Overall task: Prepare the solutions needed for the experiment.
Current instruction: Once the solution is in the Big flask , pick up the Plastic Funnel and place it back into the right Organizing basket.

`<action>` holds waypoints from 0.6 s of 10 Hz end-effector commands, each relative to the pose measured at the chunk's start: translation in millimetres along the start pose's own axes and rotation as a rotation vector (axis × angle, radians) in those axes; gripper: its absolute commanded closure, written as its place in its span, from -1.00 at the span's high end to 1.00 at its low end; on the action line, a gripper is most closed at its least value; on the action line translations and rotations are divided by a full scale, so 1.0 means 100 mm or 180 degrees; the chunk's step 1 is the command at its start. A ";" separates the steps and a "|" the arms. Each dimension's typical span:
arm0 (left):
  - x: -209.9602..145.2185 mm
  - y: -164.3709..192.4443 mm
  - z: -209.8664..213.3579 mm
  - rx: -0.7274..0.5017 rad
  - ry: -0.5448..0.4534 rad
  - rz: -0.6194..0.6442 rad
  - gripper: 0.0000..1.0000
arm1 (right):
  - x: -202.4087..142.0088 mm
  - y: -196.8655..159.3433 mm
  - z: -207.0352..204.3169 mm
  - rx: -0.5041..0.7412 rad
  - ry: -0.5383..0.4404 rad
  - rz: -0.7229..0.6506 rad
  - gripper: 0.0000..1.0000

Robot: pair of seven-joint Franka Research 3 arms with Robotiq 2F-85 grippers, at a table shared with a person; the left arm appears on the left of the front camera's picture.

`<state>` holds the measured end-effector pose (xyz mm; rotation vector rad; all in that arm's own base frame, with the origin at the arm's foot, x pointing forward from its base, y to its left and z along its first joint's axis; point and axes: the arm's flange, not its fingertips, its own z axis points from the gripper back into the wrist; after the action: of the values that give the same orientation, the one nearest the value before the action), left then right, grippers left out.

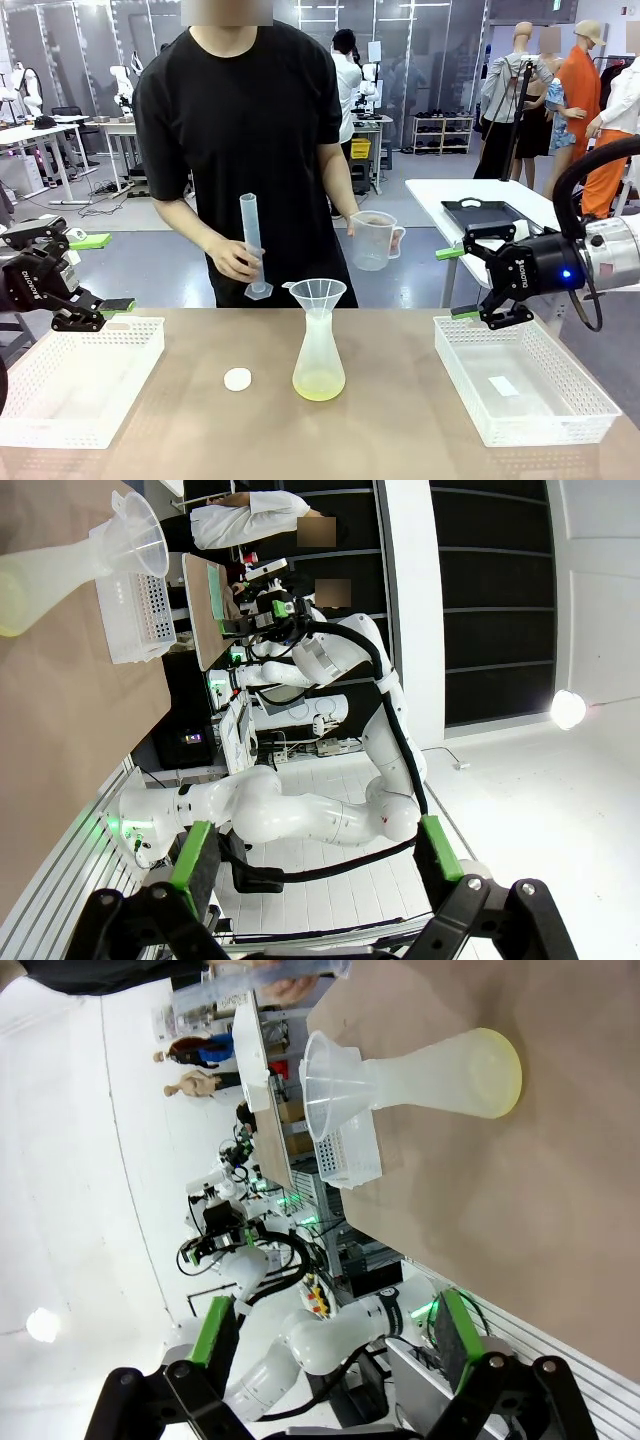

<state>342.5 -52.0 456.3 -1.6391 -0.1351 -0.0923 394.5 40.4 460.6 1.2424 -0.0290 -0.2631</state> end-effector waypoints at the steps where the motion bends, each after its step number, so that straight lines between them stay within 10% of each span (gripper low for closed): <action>1: 0.00 -0.02 0.00 -0.0053 0.0010 0.0011 1.00 | 0.14 0.26 -0.12 -0.0266 0.0052 0.0534 1.00; 6: 0.00 -0.02 0.00 -0.0053 0.0010 0.0011 1.00 | 0.43 0.88 -0.65 -0.0945 0.0303 0.1578 1.00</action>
<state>342.5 -52.0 456.3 -1.6390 -0.1352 -0.0923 448.6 110.9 521.7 0.9864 -0.1655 0.1438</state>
